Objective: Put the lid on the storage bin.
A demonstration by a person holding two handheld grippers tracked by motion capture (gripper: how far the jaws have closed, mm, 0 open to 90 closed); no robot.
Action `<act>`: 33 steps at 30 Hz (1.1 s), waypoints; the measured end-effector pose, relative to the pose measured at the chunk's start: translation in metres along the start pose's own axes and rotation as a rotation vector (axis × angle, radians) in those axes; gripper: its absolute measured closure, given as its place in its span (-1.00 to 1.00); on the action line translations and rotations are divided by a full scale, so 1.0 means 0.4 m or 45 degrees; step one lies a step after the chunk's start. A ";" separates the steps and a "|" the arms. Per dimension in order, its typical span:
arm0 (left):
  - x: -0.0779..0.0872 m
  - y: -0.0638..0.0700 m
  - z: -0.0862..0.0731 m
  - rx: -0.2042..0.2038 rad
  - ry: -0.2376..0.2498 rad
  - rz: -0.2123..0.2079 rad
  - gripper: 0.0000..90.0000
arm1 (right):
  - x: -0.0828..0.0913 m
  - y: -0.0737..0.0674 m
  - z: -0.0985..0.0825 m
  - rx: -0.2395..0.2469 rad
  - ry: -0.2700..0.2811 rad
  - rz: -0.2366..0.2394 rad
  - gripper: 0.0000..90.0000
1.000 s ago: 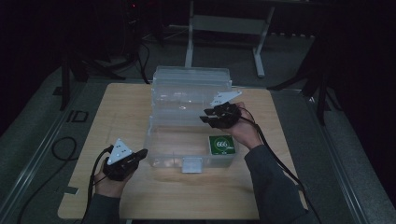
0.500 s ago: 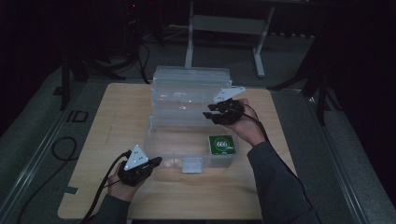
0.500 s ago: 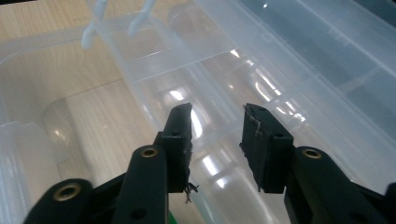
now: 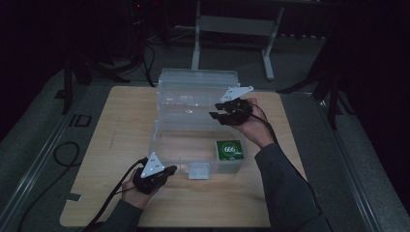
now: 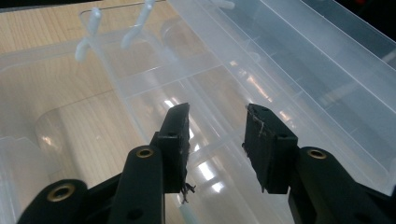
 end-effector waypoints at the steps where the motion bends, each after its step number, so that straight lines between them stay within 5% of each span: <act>1: 0.000 0.000 0.000 0.000 0.000 0.000 1.00 | -0.001 0.002 0.000 -0.003 0.001 0.000 0.33; 33: -0.096 0.081 0.050 -0.122 -0.022 -0.129 0.99 | -0.037 0.023 0.066 -0.048 0.021 -0.035 0.30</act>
Point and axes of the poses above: each handheld gripper's, and its own axes: x roughly backward along the jaws, z roughly out of its top, y roughly to its right, the point moved 3 cm from there along -x, roughly forward along the jaws, and after that the axes turned 6 degrees about -y, right-handed, at the moved point
